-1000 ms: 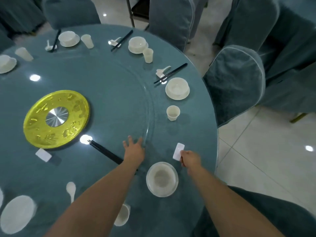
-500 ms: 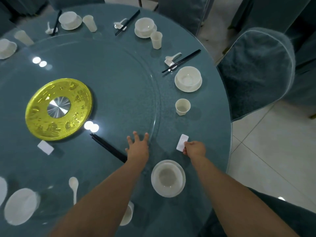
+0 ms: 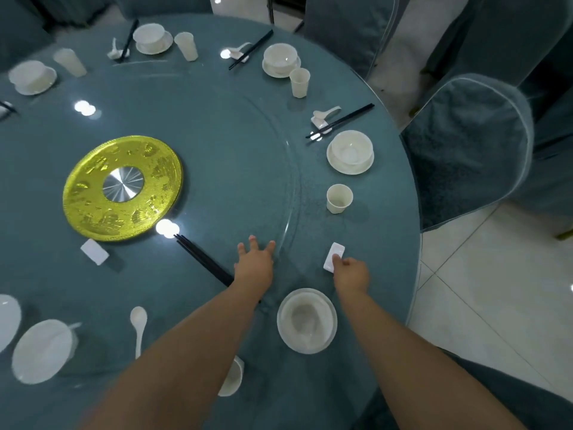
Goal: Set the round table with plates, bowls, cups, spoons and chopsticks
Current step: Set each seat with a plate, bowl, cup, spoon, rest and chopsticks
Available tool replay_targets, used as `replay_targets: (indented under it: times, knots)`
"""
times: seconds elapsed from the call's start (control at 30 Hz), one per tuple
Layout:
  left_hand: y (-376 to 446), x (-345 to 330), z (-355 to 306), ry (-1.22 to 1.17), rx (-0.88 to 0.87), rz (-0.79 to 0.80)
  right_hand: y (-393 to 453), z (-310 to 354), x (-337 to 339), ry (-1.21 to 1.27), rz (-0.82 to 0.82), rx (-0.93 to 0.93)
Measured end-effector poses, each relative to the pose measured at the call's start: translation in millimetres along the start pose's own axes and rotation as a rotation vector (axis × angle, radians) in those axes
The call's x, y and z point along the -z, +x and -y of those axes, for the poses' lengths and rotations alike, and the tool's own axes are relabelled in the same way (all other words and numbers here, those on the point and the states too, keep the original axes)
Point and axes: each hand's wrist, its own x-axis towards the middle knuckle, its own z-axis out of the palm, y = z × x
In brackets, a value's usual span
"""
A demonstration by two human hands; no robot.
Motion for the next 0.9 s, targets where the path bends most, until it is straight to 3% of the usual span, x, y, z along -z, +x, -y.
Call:
replay_targets:
  times: [0.1, 0.17, 0.4, 0.53, 0.67, 0.9]
  knots:
    - [-7, 15, 10, -0.020, -0.120, -0.004, -25, 17, -9, -0.065, 0.040, 0.085]
    - [-22, 24, 26, -0.176, -0.163, -0.076, -47, 31, -20, -0.121, 0.072, 0.154]
    - [-71, 10, 101, -0.417, -0.055, -0.385, -99, 59, -73, -0.290, 0.275, 0.334]
    - [-86, -17, 156, -0.409, 0.088, -0.252, -126, 61, -104, -0.409, 0.300, 0.376]
    - [-91, -45, 183, -0.268, 0.017, -0.109, -138, 58, -123, -0.555, 0.313, 0.417]
    - [-88, -51, 188, -0.224, 0.040, -0.060, -146, 62, -153, -0.708, 0.302, 0.489]
